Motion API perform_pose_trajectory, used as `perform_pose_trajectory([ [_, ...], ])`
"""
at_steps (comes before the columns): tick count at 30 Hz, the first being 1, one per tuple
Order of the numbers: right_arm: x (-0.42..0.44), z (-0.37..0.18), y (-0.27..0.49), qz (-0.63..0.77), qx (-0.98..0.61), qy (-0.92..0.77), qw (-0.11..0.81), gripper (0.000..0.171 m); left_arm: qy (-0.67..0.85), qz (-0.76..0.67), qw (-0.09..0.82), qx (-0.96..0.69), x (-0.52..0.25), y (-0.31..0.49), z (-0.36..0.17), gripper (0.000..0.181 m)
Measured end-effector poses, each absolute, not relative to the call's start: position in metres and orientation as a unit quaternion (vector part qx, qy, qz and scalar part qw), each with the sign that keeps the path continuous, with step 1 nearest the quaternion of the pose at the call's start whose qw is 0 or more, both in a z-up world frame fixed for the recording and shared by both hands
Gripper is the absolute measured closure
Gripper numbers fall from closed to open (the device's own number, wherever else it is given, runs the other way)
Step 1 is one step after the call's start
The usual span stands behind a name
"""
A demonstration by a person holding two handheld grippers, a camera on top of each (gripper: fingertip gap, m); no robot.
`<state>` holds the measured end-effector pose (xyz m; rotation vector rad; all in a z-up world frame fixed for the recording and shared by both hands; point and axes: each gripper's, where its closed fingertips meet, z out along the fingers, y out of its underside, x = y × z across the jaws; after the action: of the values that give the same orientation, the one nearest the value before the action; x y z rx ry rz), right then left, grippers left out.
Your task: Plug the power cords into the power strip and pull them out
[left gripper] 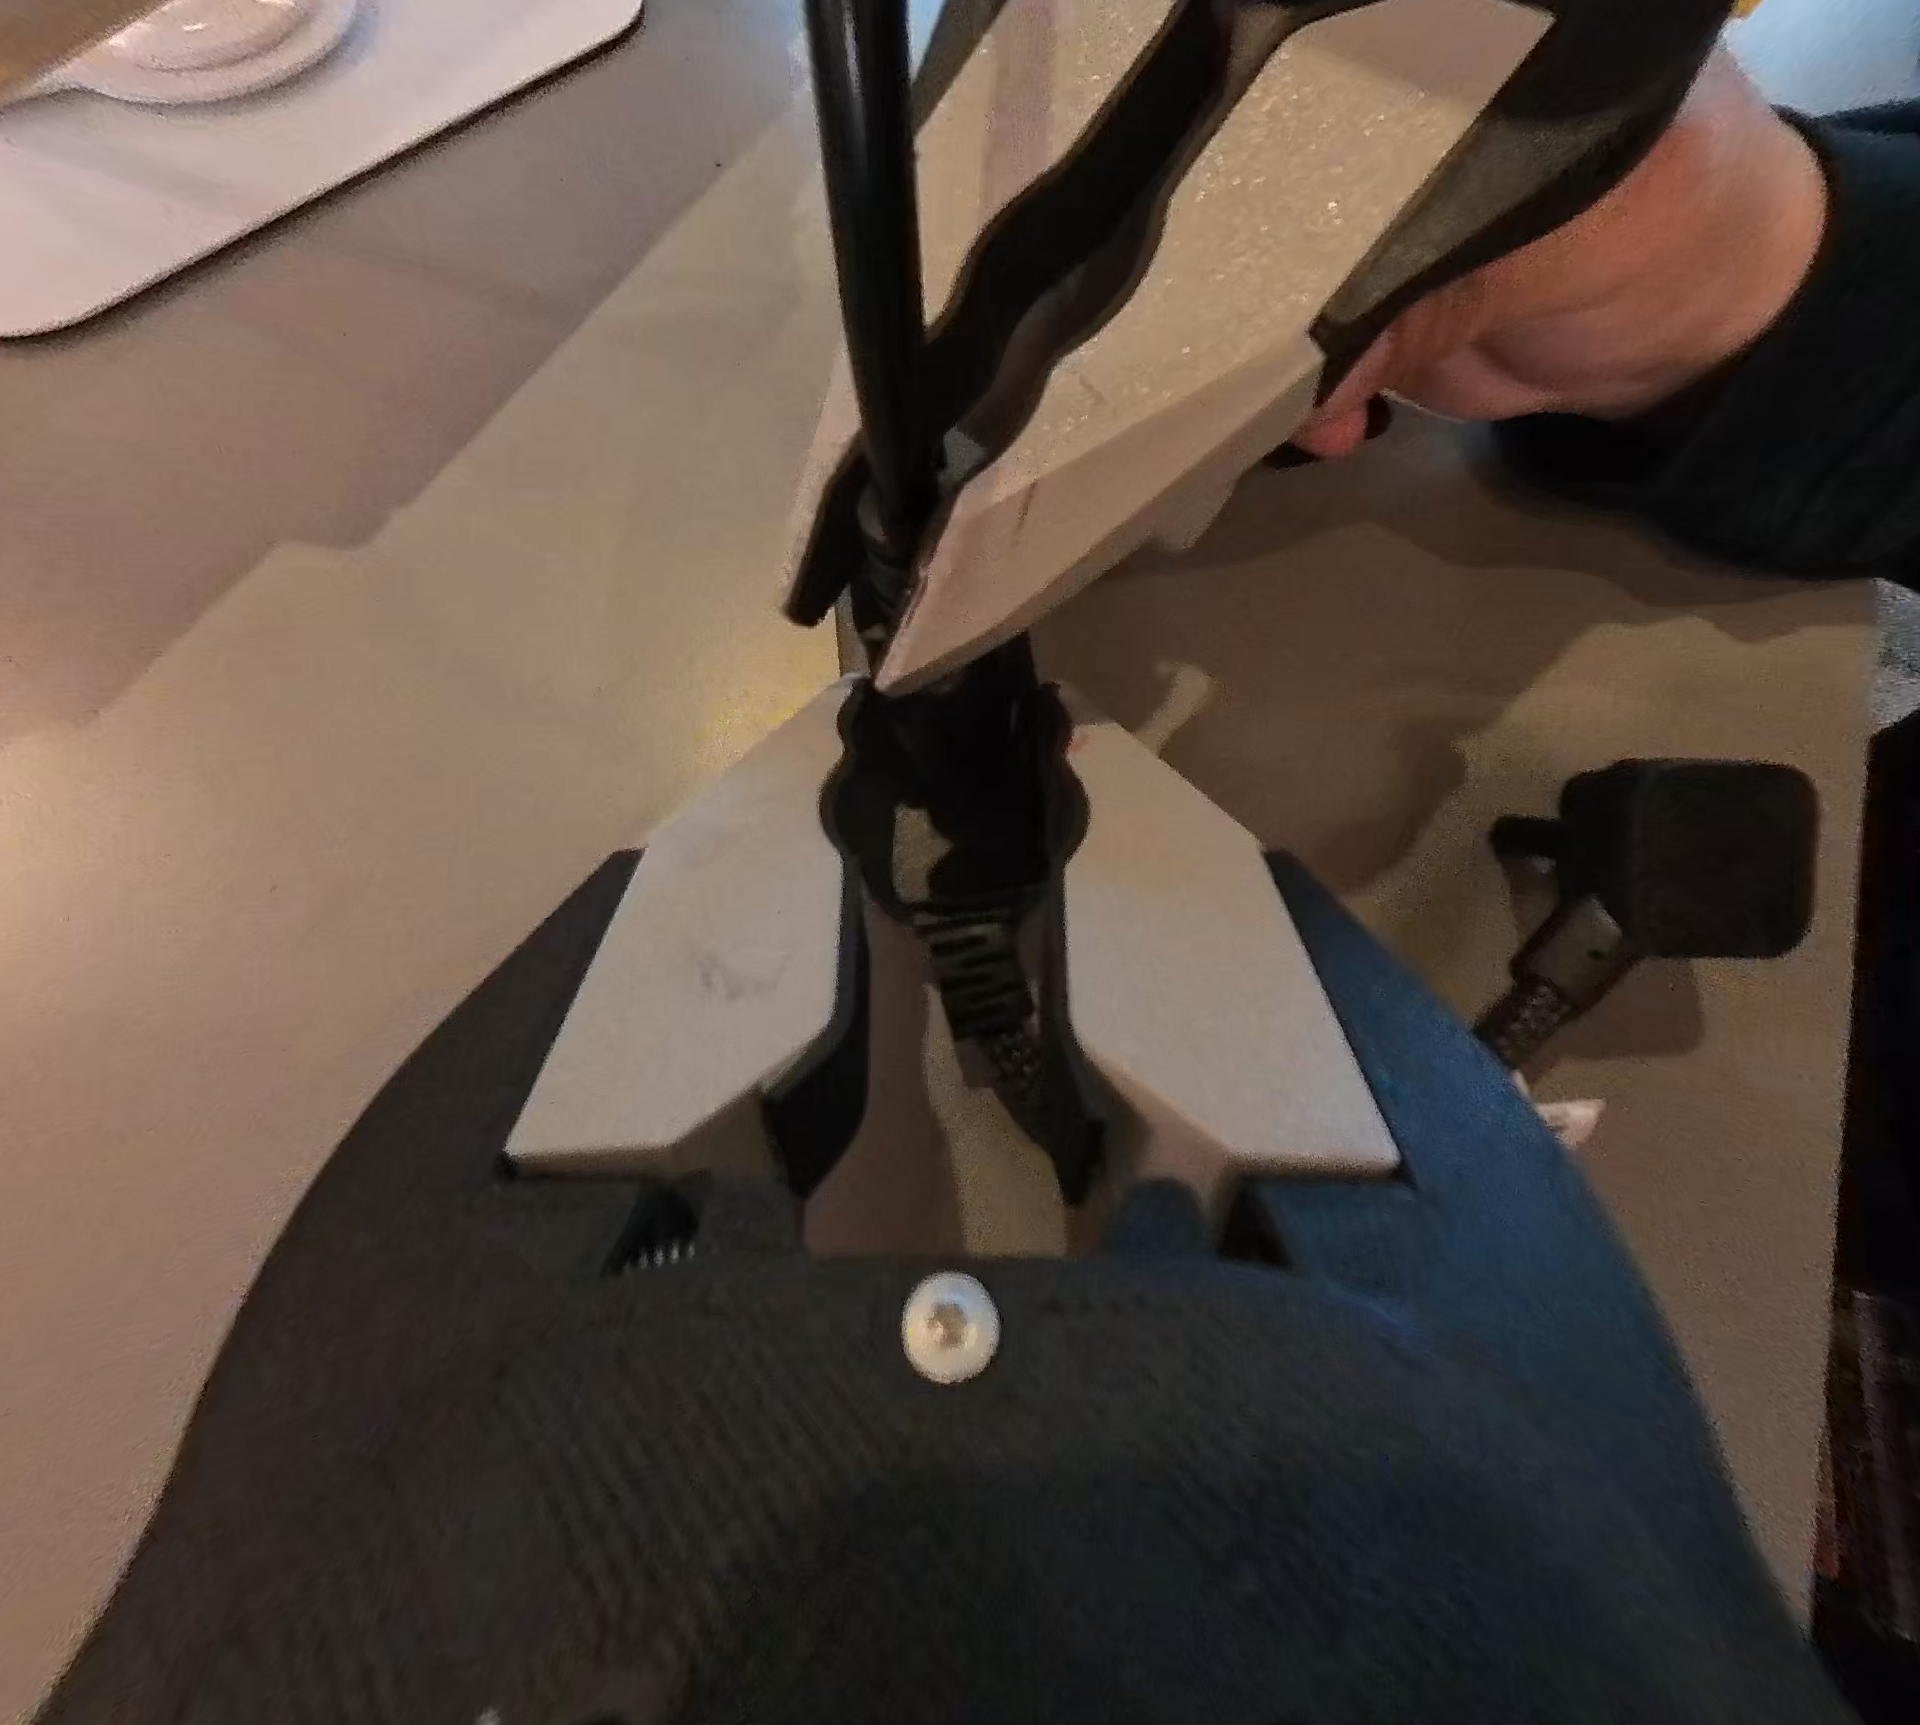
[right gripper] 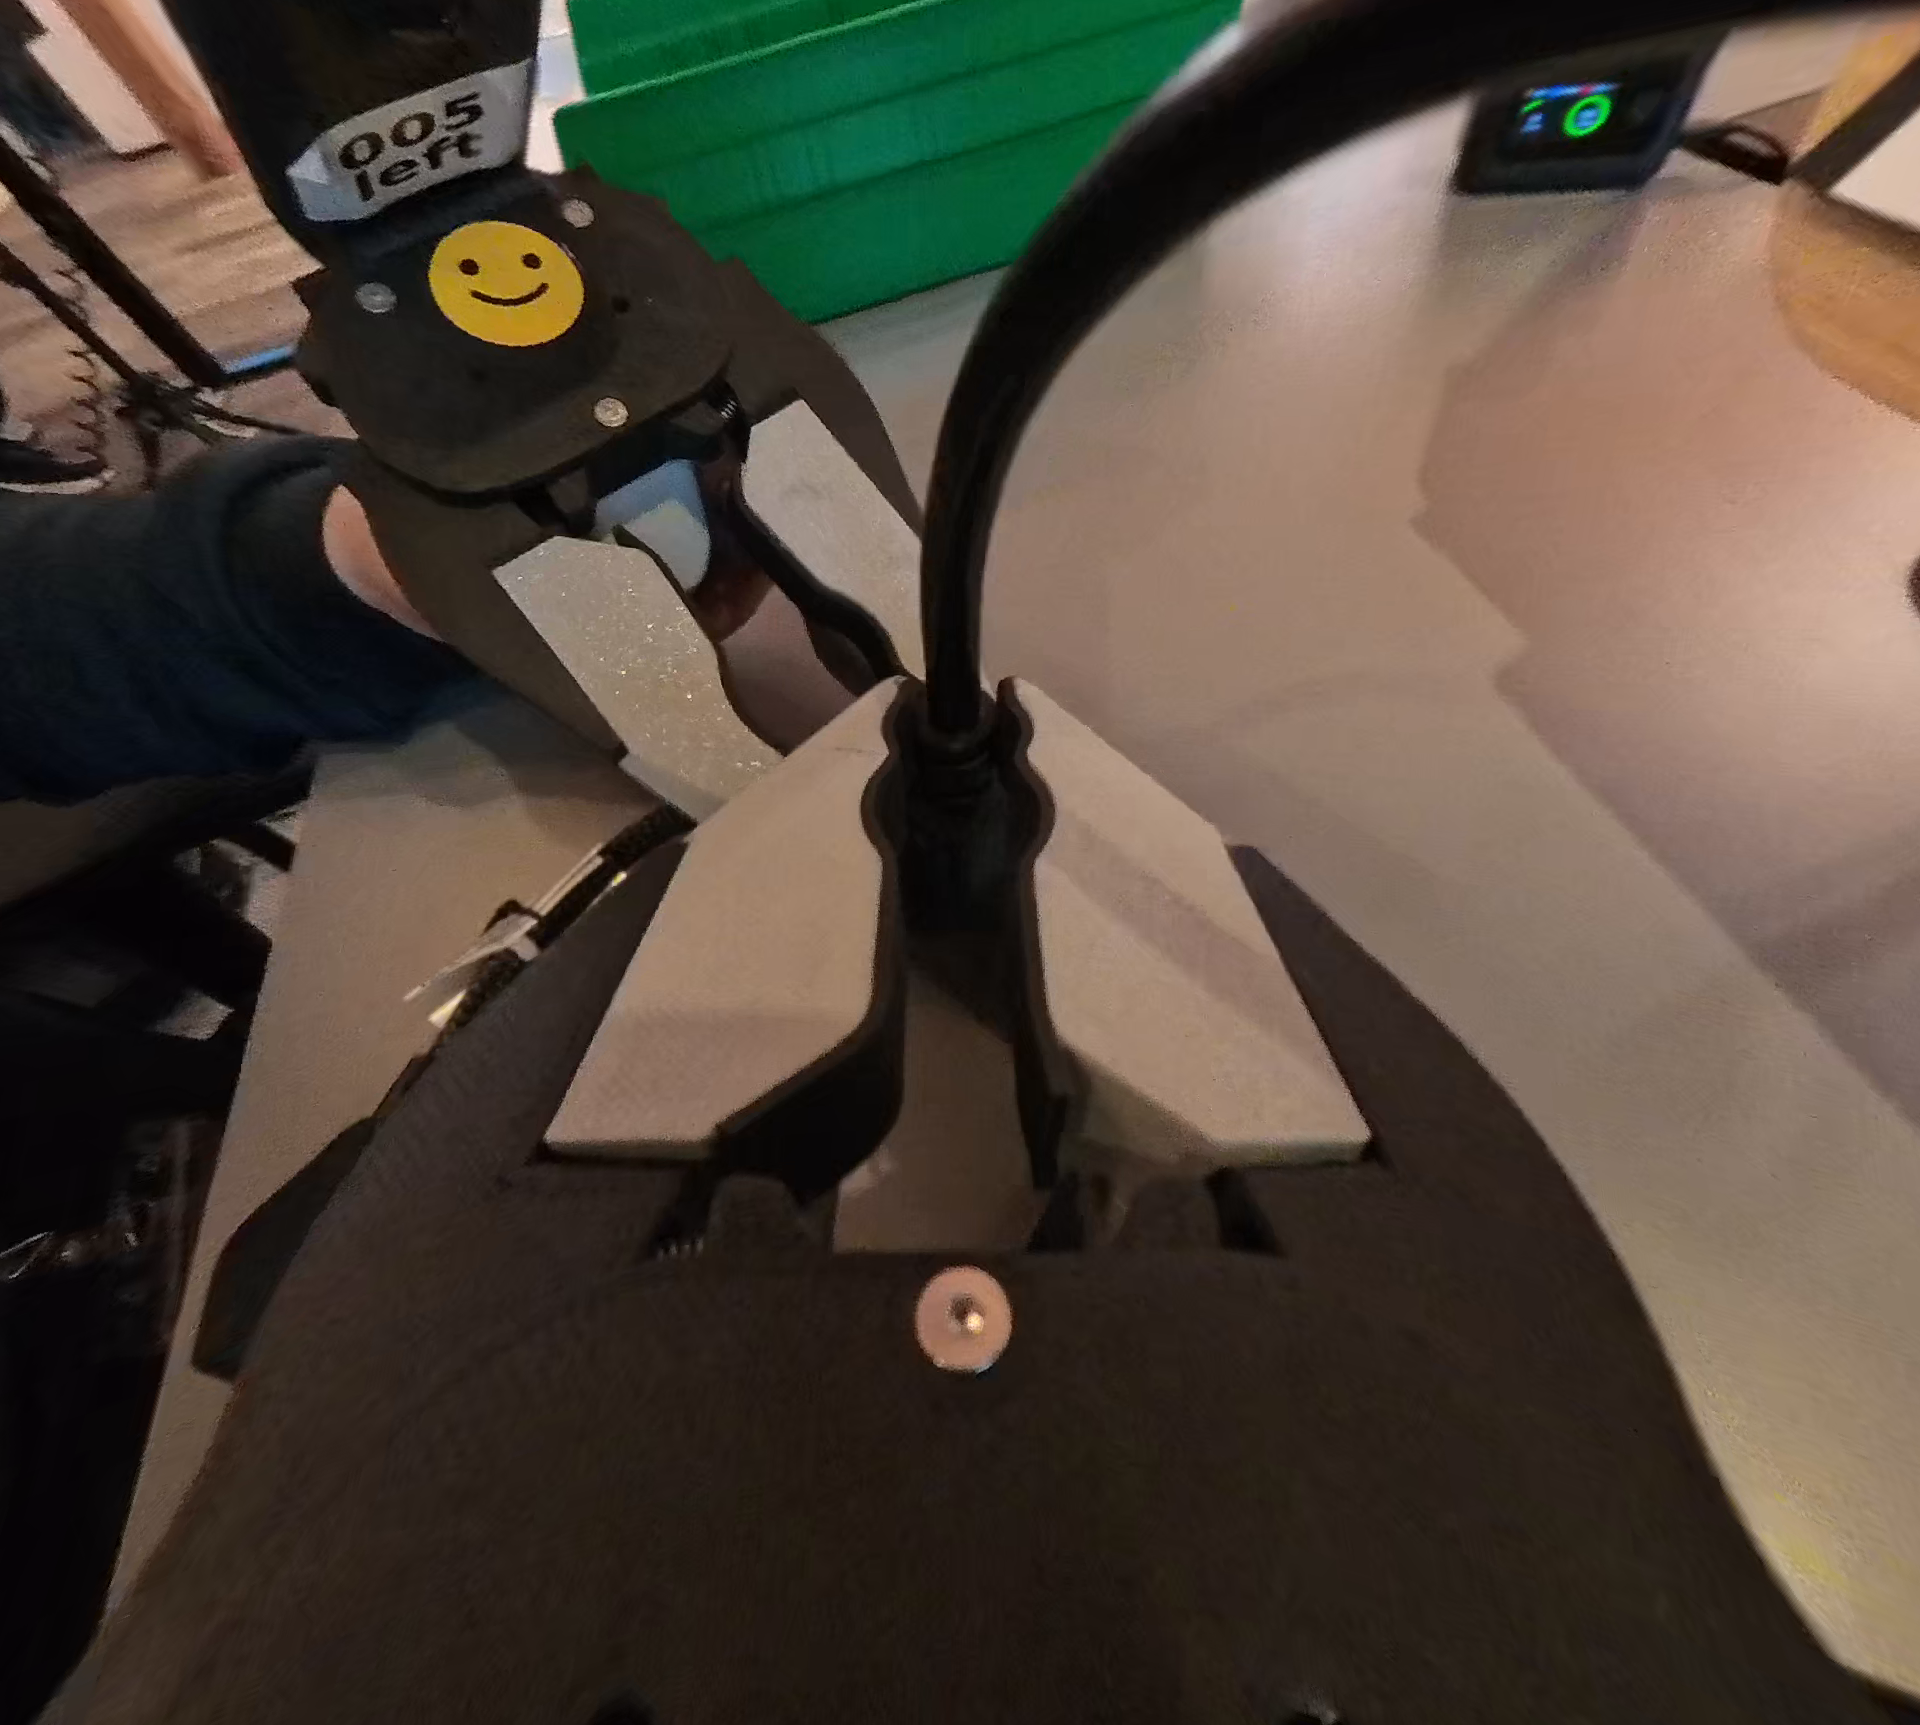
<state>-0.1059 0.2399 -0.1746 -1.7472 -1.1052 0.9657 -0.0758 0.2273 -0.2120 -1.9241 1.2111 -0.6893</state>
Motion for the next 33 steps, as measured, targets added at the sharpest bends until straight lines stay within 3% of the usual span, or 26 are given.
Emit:
perform_pose_trajectory([
  [10,-0.106,-0.175,0.241,0.297,-0.684,-0.474,0.469,0.158,0.496,-0.199,0.378,-0.756,-0.079,0.234,-0.216,0.152],
  [29,-0.1,-0.176,0.24,0.33,-0.697,-0.471,0.428,0.159,0.503,-0.213,0.387,-0.743,-0.071,0.23,-0.217,0.152],
  [33,-0.097,-0.177,0.244,0.27,-0.701,-0.483,0.451,0.158,0.488,-0.218,0.38,-0.755,-0.071,0.24,-0.219,0.152],
])
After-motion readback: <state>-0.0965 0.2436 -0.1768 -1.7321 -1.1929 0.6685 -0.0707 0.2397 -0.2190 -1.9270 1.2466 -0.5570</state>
